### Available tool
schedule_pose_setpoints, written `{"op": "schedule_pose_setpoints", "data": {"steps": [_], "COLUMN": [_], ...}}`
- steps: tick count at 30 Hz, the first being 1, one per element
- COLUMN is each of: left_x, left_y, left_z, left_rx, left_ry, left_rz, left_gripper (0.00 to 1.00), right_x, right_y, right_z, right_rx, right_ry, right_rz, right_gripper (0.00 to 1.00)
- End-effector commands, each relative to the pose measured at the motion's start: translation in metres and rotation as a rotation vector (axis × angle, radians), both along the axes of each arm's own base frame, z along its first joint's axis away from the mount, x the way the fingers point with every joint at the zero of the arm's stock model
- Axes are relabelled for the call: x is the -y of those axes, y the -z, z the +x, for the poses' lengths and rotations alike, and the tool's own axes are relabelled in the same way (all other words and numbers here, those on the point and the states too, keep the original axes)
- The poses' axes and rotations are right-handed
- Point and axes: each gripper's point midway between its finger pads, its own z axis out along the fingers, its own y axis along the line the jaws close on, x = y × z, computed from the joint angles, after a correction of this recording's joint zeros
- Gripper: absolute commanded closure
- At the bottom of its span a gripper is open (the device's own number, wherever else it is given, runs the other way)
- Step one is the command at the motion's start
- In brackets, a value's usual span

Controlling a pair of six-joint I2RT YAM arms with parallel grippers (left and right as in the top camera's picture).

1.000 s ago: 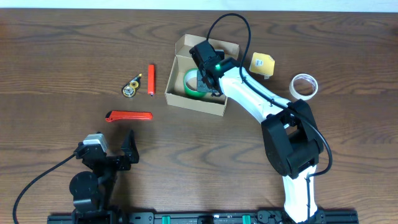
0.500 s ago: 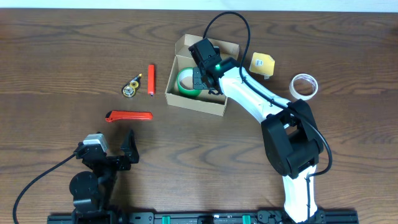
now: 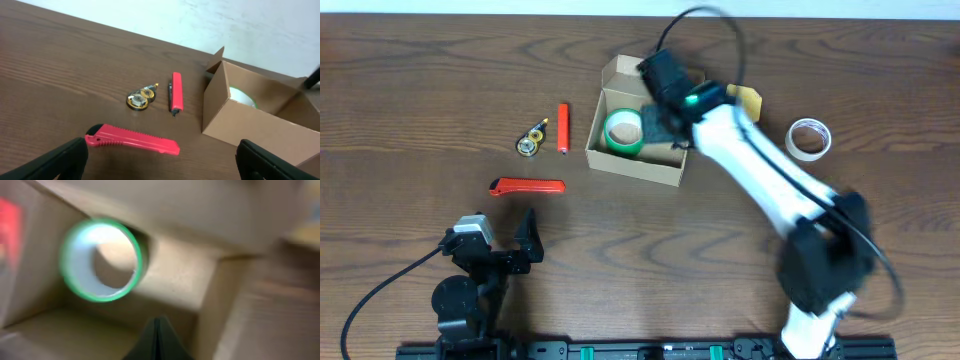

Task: Pack container
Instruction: 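Move the right gripper to the clear packing tape and grasp it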

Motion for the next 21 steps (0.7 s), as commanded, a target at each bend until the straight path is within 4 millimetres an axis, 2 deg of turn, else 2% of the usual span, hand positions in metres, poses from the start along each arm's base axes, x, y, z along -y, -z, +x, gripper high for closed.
{"op": "schedule_pose_setpoints", "data": {"steps": [1, 4, 8, 12, 17, 19, 21], "left_x": [-0.003, -0.003, -0.003, -0.003, -0.003, -0.003, -0.003], "left_y": [0.012, 0.012, 0.012, 0.012, 0.012, 0.013, 0.012], "left_z": [0.000, 0.000, 0.000, 0.000, 0.000, 0.000, 0.000], "left_rx": [-0.025, -0.025, -0.025, -0.025, -0.025, -0.025, -0.025], "left_ry": [-0.017, -0.017, -0.017, -0.017, -0.017, -0.017, -0.017], "left_rz": [0.000, 0.000, 0.001, 0.000, 0.000, 0.000, 0.000], "left_gripper": [0.05, 0.05, 0.05, 0.04, 0.04, 0.05, 0.05], "right_x": [0.039, 0.086, 0.154, 0.215, 0.271, 0.280, 0.286], "right_y": [-0.070, -0.080, -0.077, -0.063, -0.033, -0.020, -0.003], "right_z": [0.007, 0.004, -0.001, -0.004, -0.011, -0.014, -0.017], "right_rx": [0.140, 0.116, 0.050, -0.001, -0.044, -0.058, -0.069], "right_ry": [0.044, 0.112, 0.219, 0.357, 0.491, 0.515, 0.528], "right_rz": [-0.001, -0.033, -0.088, -0.119, -0.126, -0.128, -0.129], "right_gripper": [0.99, 0.99, 0.99, 0.98, 0.99, 0.88, 0.67]}}
